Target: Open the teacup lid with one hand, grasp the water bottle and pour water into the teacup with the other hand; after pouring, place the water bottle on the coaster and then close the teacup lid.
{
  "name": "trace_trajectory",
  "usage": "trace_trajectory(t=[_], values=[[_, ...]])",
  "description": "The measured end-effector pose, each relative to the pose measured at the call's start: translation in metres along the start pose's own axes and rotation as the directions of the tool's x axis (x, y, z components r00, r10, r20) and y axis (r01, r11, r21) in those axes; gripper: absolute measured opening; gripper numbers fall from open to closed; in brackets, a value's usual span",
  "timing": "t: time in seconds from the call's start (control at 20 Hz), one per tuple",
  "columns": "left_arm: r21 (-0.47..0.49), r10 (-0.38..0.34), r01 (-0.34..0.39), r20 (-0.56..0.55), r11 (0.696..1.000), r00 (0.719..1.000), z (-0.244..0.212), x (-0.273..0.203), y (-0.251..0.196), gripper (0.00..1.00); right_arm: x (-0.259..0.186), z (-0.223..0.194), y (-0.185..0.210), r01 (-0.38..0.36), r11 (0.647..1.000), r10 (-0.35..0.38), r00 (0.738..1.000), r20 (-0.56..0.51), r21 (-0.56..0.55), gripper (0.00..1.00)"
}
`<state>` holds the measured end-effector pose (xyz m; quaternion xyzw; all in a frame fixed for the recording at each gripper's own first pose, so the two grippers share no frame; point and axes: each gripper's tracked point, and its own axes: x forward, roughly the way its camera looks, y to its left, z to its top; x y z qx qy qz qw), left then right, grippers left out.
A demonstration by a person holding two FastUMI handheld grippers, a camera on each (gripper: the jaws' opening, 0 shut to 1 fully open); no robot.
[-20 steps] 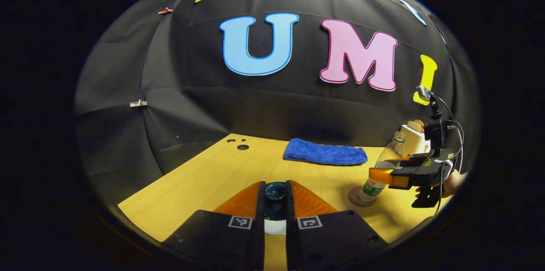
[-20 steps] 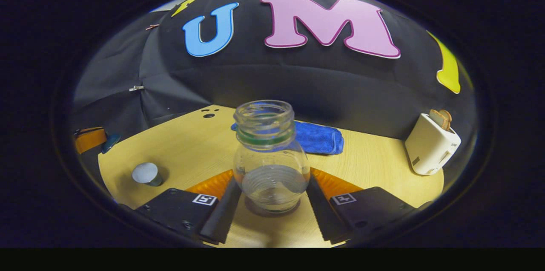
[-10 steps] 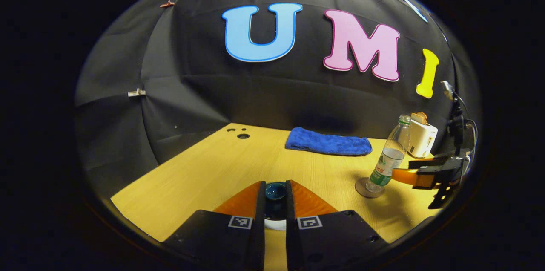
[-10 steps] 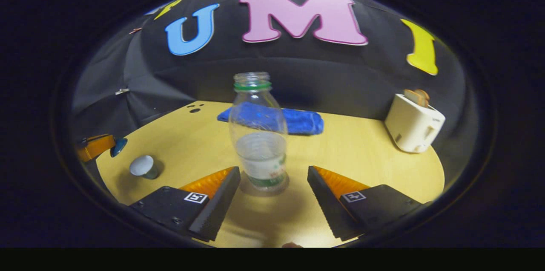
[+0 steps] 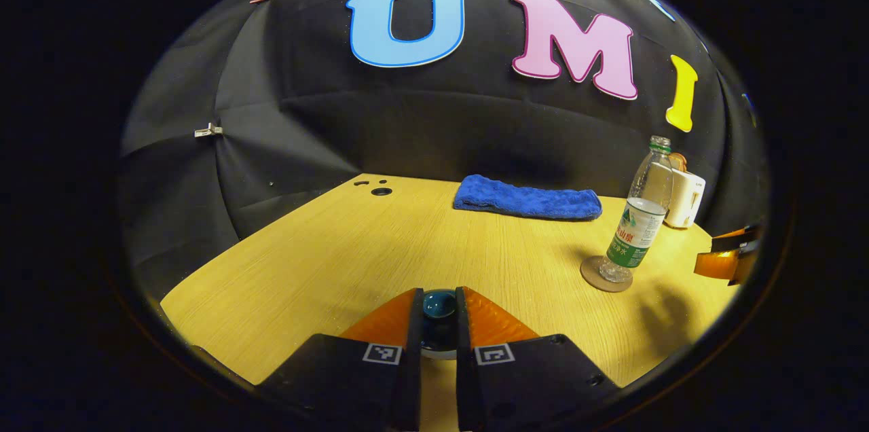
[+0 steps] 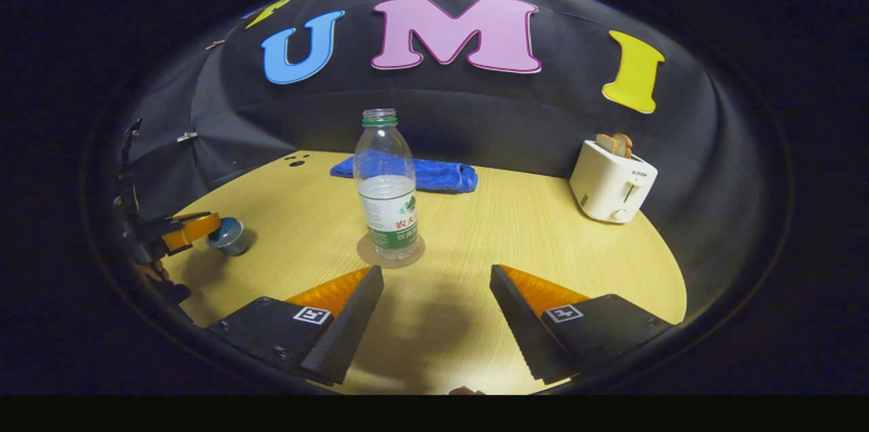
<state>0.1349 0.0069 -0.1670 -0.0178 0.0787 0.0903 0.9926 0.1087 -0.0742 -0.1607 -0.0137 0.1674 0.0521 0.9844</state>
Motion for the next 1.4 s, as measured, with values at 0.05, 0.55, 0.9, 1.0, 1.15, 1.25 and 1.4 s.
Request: trace_trajectory(t=[0.05, 0.55, 0.9, 1.0, 1.15, 1.25, 1.4], values=[[0.008, 0.0, 0.0, 0.0, 1.0, 1.0, -0.001, 0.0, -0.001, 0.25, -0.004, -0.001, 0.006, -0.014, 1.0, 0.014, 1.0, -0.002, -0.001, 0.98], [0.076, 0.02, -0.02, 0.009, 0.997, 1.0, 0.005, -0.01, -0.007, 0.56, -0.03, -0.01, 0.033, -0.094, 0.994, 0.093, 0.995, -0.019, -0.046, 0.98], [0.131, 0.035, -0.048, 0.099, 0.99, 0.994, 0.084, -0.086, -0.014, 0.97, -0.077, 0.034, 0.014, -0.089, 0.996, 0.09, 0.994, 0.064, -0.013, 0.98], [0.122, 0.02, -0.037, 0.142, 0.992, 0.99, 0.124, -0.115, -0.031, 0.97, -0.097, 0.055, 0.002, -0.074, 0.997, 0.075, 0.991, 0.113, -0.007, 0.98], [0.029, -0.008, 0.003, 0.173, 1.0, 0.985, 0.169, -0.145, -0.056, 0.97, -0.122, 0.086, -0.009, -0.057, 0.998, 0.049, 0.981, 0.187, 0.034, 0.98], [-0.007, -0.05, 0.052, 0.204, 0.999, 0.978, 0.195, -0.158, -0.076, 0.97, -0.141, 0.109, -0.017, -0.032, 0.998, 0.019, 0.969, 0.245, 0.048, 0.98], [-0.011, -0.11, 0.117, 0.267, 0.993, 0.958, 0.229, -0.177, -0.09, 0.97, -0.175, 0.134, -0.026, 0.038, 0.998, -0.05, 0.945, 0.325, 0.046, 0.98]])
